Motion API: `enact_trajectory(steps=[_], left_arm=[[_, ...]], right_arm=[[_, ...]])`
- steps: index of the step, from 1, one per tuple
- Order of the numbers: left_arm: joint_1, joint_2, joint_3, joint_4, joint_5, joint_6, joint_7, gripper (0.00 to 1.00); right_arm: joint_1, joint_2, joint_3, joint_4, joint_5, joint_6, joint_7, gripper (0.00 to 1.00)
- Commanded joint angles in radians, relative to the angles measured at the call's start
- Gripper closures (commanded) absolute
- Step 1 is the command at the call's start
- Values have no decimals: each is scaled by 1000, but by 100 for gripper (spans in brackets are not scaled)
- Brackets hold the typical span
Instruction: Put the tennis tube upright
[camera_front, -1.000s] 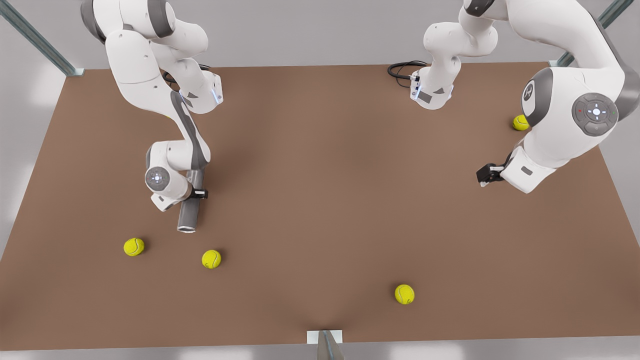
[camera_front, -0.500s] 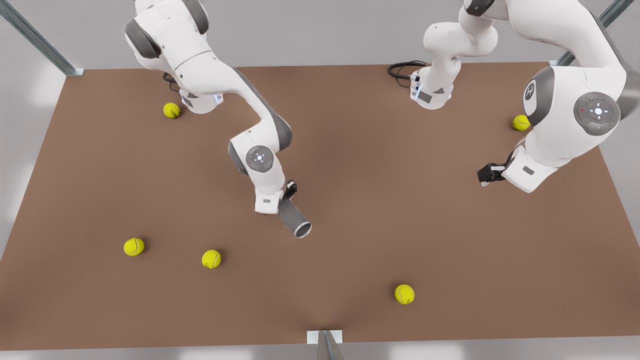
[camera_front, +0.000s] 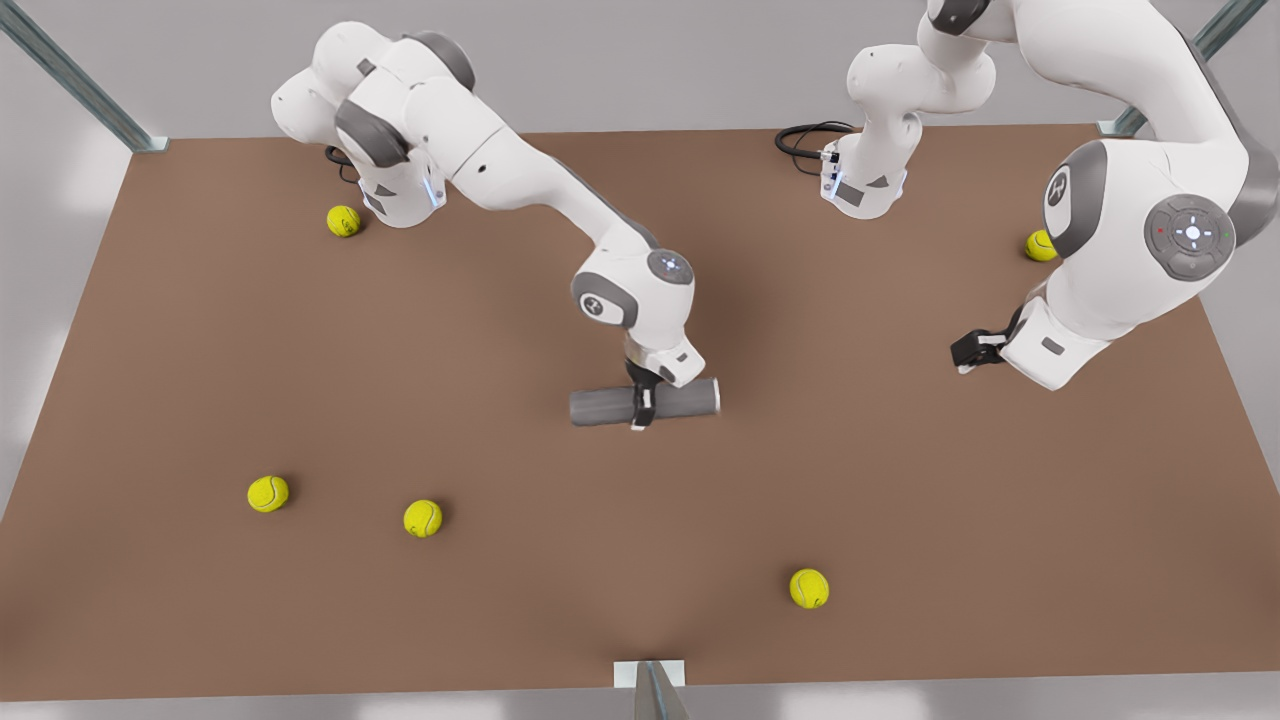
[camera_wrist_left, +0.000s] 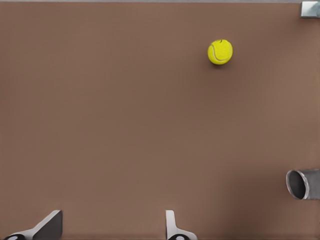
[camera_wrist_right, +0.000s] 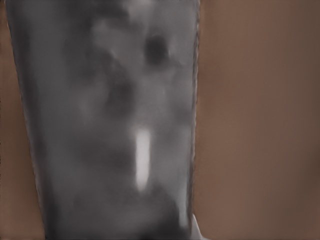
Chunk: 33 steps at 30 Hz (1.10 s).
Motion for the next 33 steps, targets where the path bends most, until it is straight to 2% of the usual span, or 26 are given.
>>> enact_trajectory(steps=[1, 3, 16, 17, 23, 26, 29, 30, 31, 32, 33], left_arm=[[0, -1, 0, 0, -7, -4, -23, 0], [0, -1, 0, 0, -7, -4, -21, 0], [0, 1, -1, 2, -7, -1, -20, 0], [-2, -1, -3, 2, -7, -1, -20, 0], [-2, 4, -20, 2, -43, -4, -31, 0], [0, 4, -21, 2, -131, -1, -27, 0], [15, 37, 0, -50, -440, 67, -9, 0], [29, 50, 32, -104, -570, 73, 55, 0], [28, 45, 77, -254, -707, 131, 239, 0], [24, 51, 77, -341, -751, 189, 377, 0], [32, 77, 77, -352, -756, 180, 506, 0]], right_arm=[[3, 9, -1, -1, -15, -5, -125, 31], [3, 17, -8, -1, 91, -8, -88, 31], [9, 123, -10, 34, 95, 5, -88, 30], [9, 123, -10, 34, 95, 8, -88, 0], [19, 103, -10, 33, 115, 5, -88, 0], [23, 70, -8, 27, 114, -1, -88, 0], [24, 11, -4, 8, 132, -19, -88, 0], [21, -38, 1, 4, 144, -91, -88, 0], [12, -113, 15, 4, 196, -200, -88, 0], [10, -205, 7, 5, 279, -332, -82, 0], [-22, -291, -18, 8, 304, -481, 7, 0]])
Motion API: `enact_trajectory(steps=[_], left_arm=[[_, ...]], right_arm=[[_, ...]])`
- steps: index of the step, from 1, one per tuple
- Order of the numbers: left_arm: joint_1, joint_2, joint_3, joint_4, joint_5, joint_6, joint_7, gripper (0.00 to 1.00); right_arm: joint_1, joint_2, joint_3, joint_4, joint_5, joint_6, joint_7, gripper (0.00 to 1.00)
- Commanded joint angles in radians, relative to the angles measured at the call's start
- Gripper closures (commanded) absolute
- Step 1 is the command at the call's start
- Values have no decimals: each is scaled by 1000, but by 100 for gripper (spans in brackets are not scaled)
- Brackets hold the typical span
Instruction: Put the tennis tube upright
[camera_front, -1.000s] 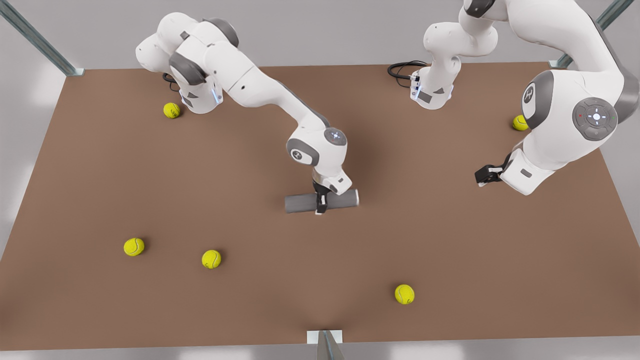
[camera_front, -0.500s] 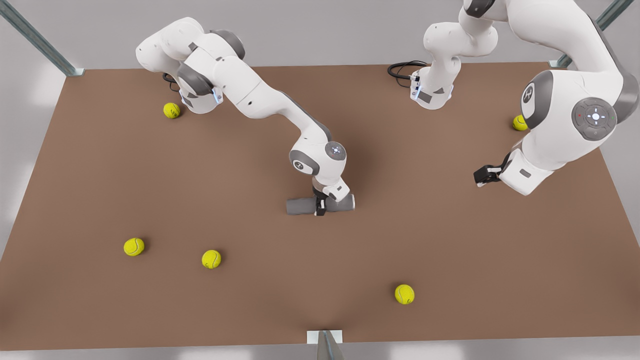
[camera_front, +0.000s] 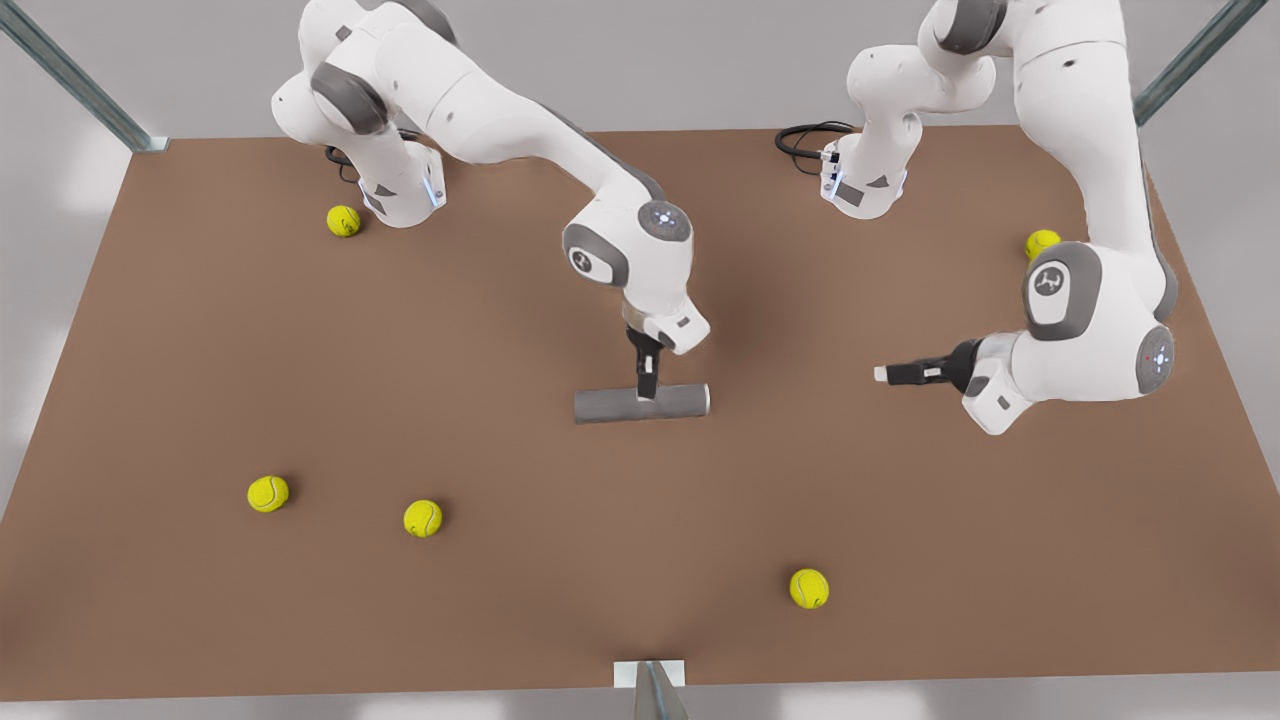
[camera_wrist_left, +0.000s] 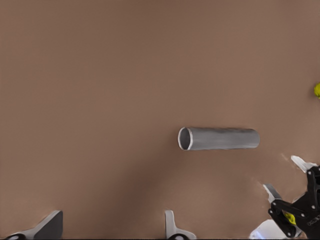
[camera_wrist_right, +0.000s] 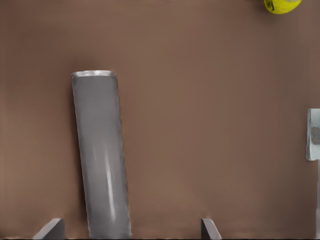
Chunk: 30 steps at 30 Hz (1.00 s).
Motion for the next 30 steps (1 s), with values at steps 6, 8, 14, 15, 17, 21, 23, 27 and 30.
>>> enact_trajectory(steps=[6, 8, 14, 15, 17, 21, 23, 27, 30], left_arm=[[2, 128, 2, -181, -478, 182, 906, 0], [-37, 140, -2, -203, -529, 283, 1057, 0], [-228, 182, -4, -307, -908, 587, 1407, 0], [-236, 195, -4, -311, -951, 598, 1471, 0], [-236, 221, -4, -347, -1046, 599, 1554, 0], [-256, 179, -5, -446, -1050, 598, 1556, 0], [-288, 189, -4, -445, -1061, 604, 1556, 0], [-313, 202, -4, -446, -1061, 590, 1556, 0], [-316, 188, -5, -483, -1063, 579, 1552, 0]], right_arm=[[-217, -225, -364, 63, 257, -617, 377, 0], [-278, -334, -384, 55, 286, -657, 463, 0], [-324, -475, -426, 0, 300, -725, 578, 0], [-324, -449, -460, 0, 334, -725, 578, 0], [-338, -418, -483, 7, 352, -726, 576, 0], [-338, -371, -481, 6, 355, -728, 578, 0], [-340, -366, -481, 6, 369, -728, 578, 0], [-338, -363, -481, 1, 375, -729, 578, 0], [-338, -358, -481, 1, 375, -729, 578, 0]])
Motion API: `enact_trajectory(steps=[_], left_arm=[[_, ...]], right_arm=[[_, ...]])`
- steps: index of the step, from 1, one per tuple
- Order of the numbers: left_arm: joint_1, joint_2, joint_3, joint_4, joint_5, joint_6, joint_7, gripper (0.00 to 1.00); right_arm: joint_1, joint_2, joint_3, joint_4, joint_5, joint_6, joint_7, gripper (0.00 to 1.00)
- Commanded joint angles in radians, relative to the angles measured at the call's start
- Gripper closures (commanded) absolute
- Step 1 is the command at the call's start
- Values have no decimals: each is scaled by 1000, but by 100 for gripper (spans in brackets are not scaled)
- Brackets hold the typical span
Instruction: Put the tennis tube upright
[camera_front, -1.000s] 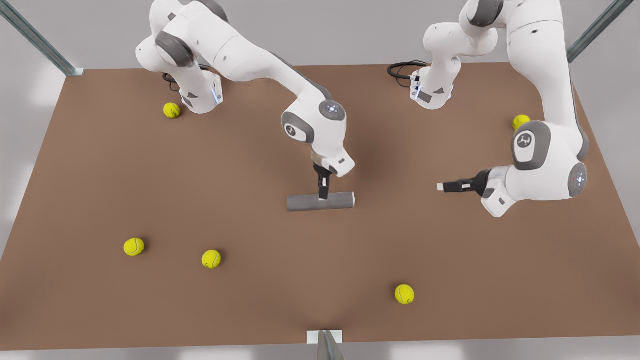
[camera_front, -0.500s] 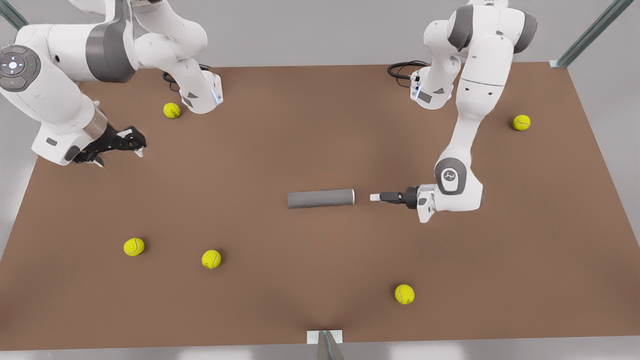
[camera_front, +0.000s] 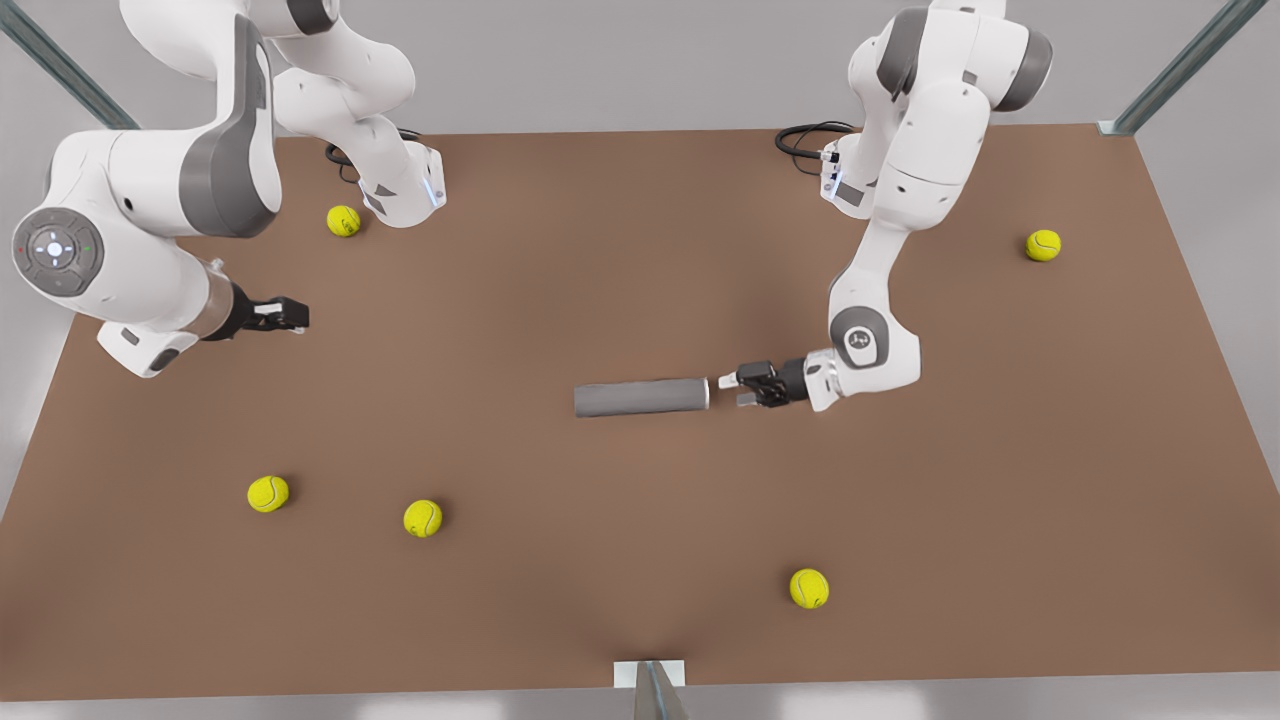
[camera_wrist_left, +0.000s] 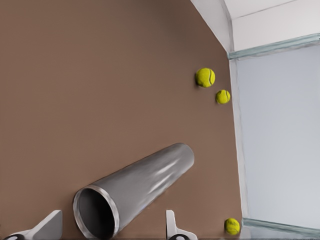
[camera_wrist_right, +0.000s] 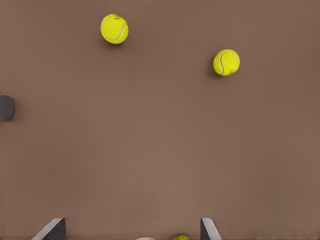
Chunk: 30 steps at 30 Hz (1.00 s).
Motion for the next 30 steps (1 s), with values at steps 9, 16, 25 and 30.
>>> enact_trajectory(steps=[9, 16, 25, 30], left_arm=[[-2, 48, -50, -1, -112, -53, 389, 17], [-13, 74, -71, 15, -171, -48, 393, 17], [-28, 140, -92, 58, -226, -49, 393, 36], [-28, 129, -92, 56, -226, -53, 385, 52]], right_arm=[[3, 8, 0, 2, 5, -7, 131, 0], [3, 11, 0, 2, 16, -7, 127, 0], [0, 13, 0, 2, 16, -6, 126, 0], [3, 13, 0, 2, 17, -6, 124, 0]])
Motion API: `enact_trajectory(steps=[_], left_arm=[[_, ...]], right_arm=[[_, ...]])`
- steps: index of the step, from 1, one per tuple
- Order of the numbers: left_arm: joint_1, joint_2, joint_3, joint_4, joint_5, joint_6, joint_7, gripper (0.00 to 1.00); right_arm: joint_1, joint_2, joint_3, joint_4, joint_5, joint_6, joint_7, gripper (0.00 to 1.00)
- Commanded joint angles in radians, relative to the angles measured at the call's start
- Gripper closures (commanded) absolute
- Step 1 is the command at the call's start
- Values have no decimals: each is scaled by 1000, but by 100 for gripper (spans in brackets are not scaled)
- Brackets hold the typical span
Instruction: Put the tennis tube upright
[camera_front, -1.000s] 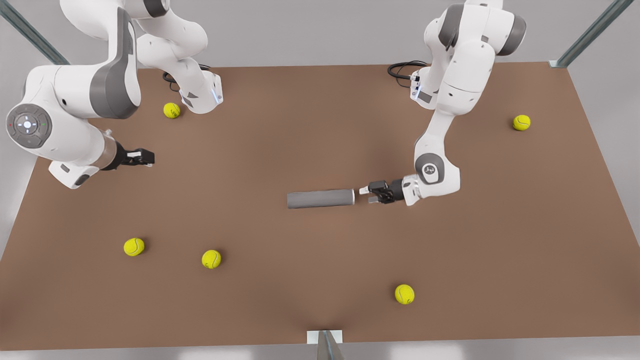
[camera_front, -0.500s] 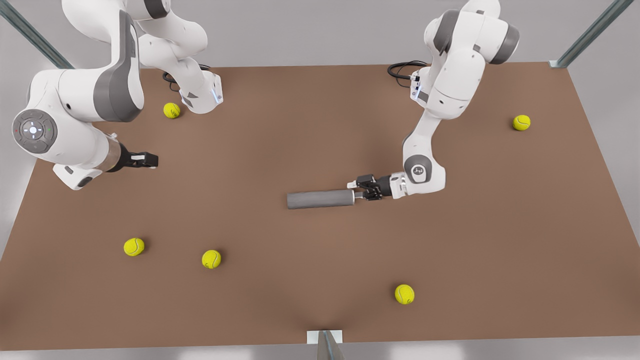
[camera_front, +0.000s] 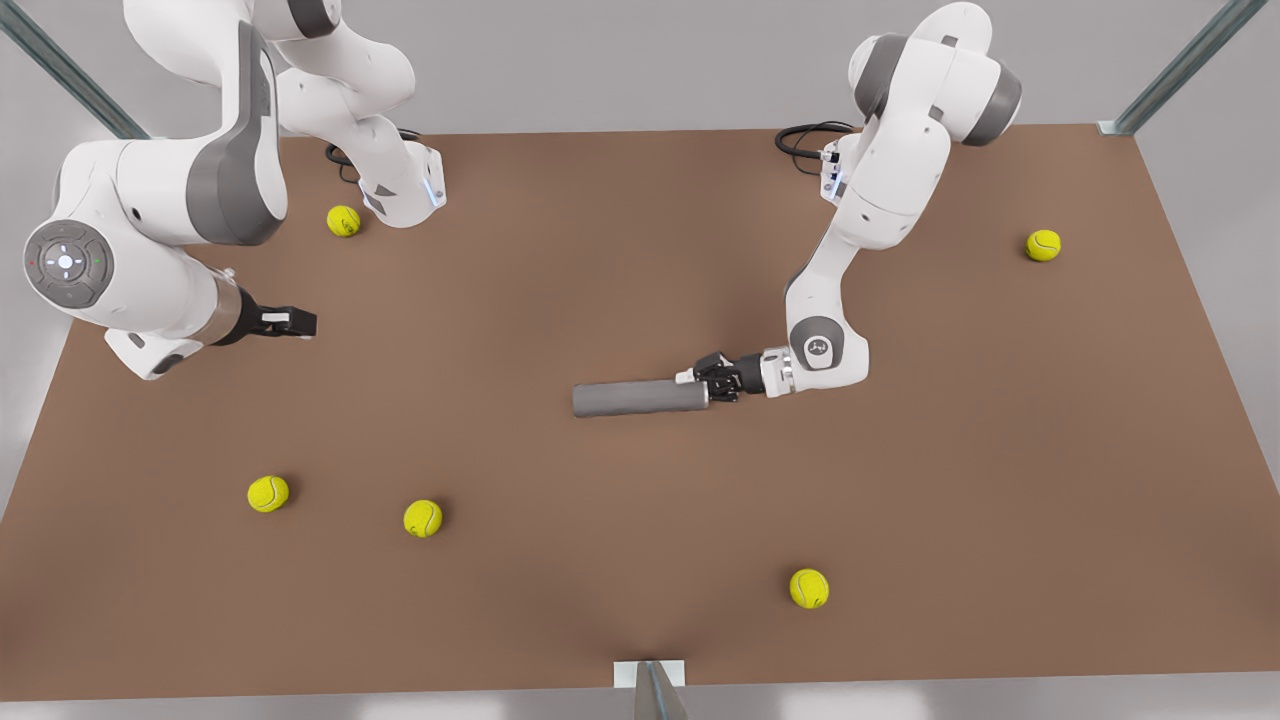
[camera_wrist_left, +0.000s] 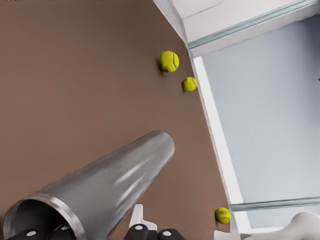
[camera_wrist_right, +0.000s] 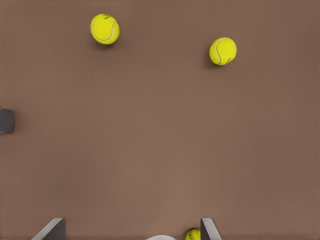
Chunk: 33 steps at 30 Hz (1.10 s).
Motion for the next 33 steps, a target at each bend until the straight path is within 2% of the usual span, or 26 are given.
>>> enact_trajectory(steps=[1, 4, 10, 15, 18, 20, 24, 26, 33], left_arm=[[0, -6, 0, 0, -3, -4, 61, 54], [2, -26, 4, -3, 3, -4, 30, 64], [0, -91, 9, -6, 6, -3, -82, 68], [-8, -100, 4, -6, 6, 8, -105, 79], [-18, -150, 7, -11, 53, 40, -183, 79], [-18, -210, 17, -12, 156, 46, -289, 79], [-18, -397, 92, -11, 644, 54, -689, 79], [-18, -472, 149, -4, 822, -3, -806, 79], [-18, -649, 156, 38, 1411, -75, -1174, 79]], right_arm=[[0, -1, -1, 0, 1, 0, 22, 0], [0, -1, -1, 0, 3, 0, 22, 0], [-1, -1, -1, 0, 11, 1, 22, 0], [-1, 5, -1, 2, 11, 1, 20, 0], [-1, 5, -2, 2, 11, 0, 20, 0], [-1, 5, -4, 2, 11, 0, 20, 0], [-3, 5, -4, 3, 18, 1, 20, 0], [-3, 5, -6, 3, 24, 1, 20, 0], [-1, 3, -12, 10, 23, 3, 20, 0]])
